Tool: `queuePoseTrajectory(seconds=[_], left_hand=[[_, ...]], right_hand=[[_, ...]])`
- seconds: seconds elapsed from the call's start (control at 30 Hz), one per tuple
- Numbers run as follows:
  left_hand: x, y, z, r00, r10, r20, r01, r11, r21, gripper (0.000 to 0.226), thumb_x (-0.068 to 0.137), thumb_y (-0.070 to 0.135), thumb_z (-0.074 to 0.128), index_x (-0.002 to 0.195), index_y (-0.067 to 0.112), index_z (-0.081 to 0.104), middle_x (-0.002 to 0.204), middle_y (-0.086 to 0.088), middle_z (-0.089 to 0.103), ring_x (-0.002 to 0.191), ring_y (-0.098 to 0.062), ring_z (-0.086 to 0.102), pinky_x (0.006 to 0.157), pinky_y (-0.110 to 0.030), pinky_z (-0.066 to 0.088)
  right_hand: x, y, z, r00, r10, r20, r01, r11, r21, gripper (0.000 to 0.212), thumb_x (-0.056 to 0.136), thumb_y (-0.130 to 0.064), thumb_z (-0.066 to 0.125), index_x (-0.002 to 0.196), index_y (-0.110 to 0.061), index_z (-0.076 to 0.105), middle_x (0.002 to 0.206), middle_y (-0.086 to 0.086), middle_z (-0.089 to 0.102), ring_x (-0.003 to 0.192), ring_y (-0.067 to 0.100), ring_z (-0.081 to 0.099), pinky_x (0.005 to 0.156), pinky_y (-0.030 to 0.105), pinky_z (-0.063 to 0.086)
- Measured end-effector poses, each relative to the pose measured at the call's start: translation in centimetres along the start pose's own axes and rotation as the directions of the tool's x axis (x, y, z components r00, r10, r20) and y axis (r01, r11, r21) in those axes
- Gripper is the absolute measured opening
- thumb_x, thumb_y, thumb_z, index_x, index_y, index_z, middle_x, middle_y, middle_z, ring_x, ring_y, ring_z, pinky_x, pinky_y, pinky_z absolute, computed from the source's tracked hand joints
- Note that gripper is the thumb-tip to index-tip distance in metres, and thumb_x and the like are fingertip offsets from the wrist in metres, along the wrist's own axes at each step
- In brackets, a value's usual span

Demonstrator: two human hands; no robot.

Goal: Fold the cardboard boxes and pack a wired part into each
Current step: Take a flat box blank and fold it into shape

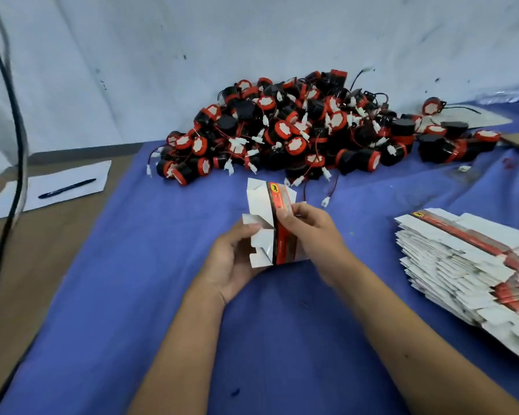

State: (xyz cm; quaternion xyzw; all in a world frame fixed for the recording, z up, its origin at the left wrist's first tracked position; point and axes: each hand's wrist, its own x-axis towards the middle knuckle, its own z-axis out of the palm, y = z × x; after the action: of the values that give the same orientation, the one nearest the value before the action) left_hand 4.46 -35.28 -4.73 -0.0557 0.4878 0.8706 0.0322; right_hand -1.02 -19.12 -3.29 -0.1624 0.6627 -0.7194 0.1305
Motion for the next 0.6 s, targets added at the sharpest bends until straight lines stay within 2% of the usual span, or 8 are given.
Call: queuePoseTrajectory(seconds=[0.1, 0.17, 0.23, 0.3, 0.37, 0.47, 0.5, 0.6], left_hand=[[0.4, 0.0, 0.1, 0.995, 0.031, 0.097, -0.038, 0.997, 0.070, 0.075, 0.081, 0.037, 0.083, 0.142, 0.002, 0.057, 0.141, -0.025, 0.061, 0.127, -0.038, 0.062, 0.104, -0.051, 0.052], [0.5, -0.3, 0.5, 0.992, 0.048, 0.115, -0.057, 0.995, 0.079, 0.075, 0.081, 0.047, 0.083, 0.138, 0.004, 0.062, 0.138, -0.024, 0.063, 0.126, -0.037, 0.062, 0.108, -0.051, 0.051], [0.6, -0.7, 0.9, 0.995, 0.077, 0.060, -0.081, 0.994, 0.071, 0.061, 0.079, 0.049, 0.081, 0.125, 0.010, 0.073, 0.126, -0.019, 0.070, 0.117, -0.034, 0.066, 0.107, -0.049, 0.051], [0.6, -0.8, 1.3, 0.993, 0.118, -0.010, -0.116, 0.988, 0.105, 0.046, 0.081, 0.048, 0.069, 0.114, 0.017, 0.079, 0.116, -0.011, 0.074, 0.108, -0.027, 0.069, 0.102, -0.047, 0.050], [0.4, -1.1, 1.8, 0.993, 0.120, -0.004, -0.119, 0.985, 0.126, 0.042, 0.083, 0.041, 0.061, 0.114, 0.017, 0.077, 0.111, -0.008, 0.076, 0.103, -0.021, 0.071, 0.096, -0.040, 0.055], [0.2, -1.3, 2.1, 0.990, 0.136, 0.043, -0.141, 0.972, 0.189, 0.021, 0.085, 0.020, 0.059, 0.097, 0.017, 0.076, 0.088, 0.001, 0.075, 0.079, -0.008, 0.073, 0.069, -0.023, 0.058], [0.2, -1.3, 2.1, 0.987, 0.156, 0.050, -0.163, 0.963, 0.213, 0.020, 0.085, 0.019, 0.060, 0.099, 0.017, 0.074, 0.088, 0.004, 0.075, 0.080, -0.006, 0.073, 0.067, -0.021, 0.057], [0.0, -1.3, 2.1, 0.979, 0.204, 0.011, -0.203, 0.964, 0.174, 0.035, 0.084, 0.041, 0.062, 0.114, 0.026, 0.073, 0.102, 0.002, 0.078, 0.094, -0.012, 0.075, 0.073, -0.025, 0.059]], right_hand=[[0.2, 0.3, 0.3, 0.999, -0.049, -0.023, 0.050, 0.997, 0.064, 0.032, 0.092, -0.044, 0.070, 0.097, -0.012, 0.069, 0.085, -0.002, 0.075, 0.077, 0.009, 0.070, 0.062, 0.020, 0.054], [0.3, 0.3, 0.3, 0.997, -0.076, -0.025, 0.079, 0.987, 0.140, 0.050, 0.086, -0.052, 0.070, 0.099, -0.004, 0.066, 0.085, 0.004, 0.072, 0.079, 0.016, 0.069, 0.065, 0.028, 0.055], [0.2, 0.3, 0.3, 0.995, -0.102, -0.003, 0.100, 0.972, 0.213, 0.066, 0.082, -0.057, 0.070, 0.104, 0.005, 0.060, 0.091, 0.012, 0.069, 0.084, 0.025, 0.067, 0.073, 0.039, 0.054], [-0.1, 0.5, 0.1, 0.988, -0.147, 0.052, 0.135, 0.971, 0.197, 0.059, 0.079, -0.053, 0.072, 0.106, -0.002, 0.062, 0.093, 0.008, 0.072, 0.086, 0.022, 0.068, 0.074, 0.035, 0.054], [-0.4, 0.6, 0.2, 0.976, -0.171, 0.137, 0.147, 0.975, 0.166, 0.050, 0.074, -0.041, 0.079, 0.109, -0.010, 0.062, 0.093, 0.002, 0.075, 0.086, 0.016, 0.072, 0.071, 0.026, 0.056], [-0.6, 0.7, 0.6, 0.959, -0.171, 0.226, 0.137, 0.978, 0.159, 0.051, 0.068, -0.033, 0.086, 0.108, -0.013, 0.060, 0.089, -0.001, 0.073, 0.083, 0.015, 0.072, 0.069, 0.024, 0.056], [-0.8, 0.5, 0.8, 0.956, -0.179, 0.234, 0.143, 0.976, 0.162, 0.051, 0.069, -0.035, 0.085, 0.108, -0.013, 0.060, 0.088, -0.002, 0.073, 0.082, 0.014, 0.072, 0.068, 0.025, 0.056], [-1.1, 0.3, 1.2, 0.953, -0.184, 0.241, 0.137, 0.971, 0.196, 0.053, 0.078, -0.055, 0.079, 0.105, -0.011, 0.063, 0.089, 0.002, 0.071, 0.082, 0.017, 0.068, 0.071, 0.031, 0.053]])
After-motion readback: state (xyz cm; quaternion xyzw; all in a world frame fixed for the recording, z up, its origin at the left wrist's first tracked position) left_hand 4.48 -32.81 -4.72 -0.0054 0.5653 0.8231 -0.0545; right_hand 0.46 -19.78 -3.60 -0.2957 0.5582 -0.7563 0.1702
